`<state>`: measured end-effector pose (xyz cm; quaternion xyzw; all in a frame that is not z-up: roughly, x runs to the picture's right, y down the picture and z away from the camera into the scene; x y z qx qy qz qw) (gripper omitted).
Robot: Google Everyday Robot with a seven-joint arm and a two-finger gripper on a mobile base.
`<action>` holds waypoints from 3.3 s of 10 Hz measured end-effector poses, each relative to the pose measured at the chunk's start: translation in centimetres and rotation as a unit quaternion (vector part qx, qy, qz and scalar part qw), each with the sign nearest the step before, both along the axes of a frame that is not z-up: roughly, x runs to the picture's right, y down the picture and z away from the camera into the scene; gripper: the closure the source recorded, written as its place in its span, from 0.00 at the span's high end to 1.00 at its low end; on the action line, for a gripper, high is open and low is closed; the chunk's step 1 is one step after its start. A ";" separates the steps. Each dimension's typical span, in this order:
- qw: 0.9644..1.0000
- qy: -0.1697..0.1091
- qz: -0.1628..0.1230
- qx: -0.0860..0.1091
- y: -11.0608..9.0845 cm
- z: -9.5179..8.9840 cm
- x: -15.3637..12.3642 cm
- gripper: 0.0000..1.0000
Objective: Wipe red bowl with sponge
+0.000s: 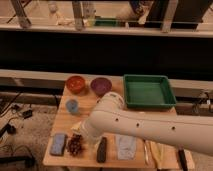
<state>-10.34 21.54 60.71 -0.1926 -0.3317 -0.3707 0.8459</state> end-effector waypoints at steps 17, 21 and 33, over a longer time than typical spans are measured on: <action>0.997 -0.023 -0.060 -0.033 5.6 2.8 -15.2 0.80; 0.997 -0.035 -0.061 -0.034 6.5 3.4 -17.8 0.80; 0.998 -0.043 -0.053 0.012 5.2 11.2 -22.0 0.80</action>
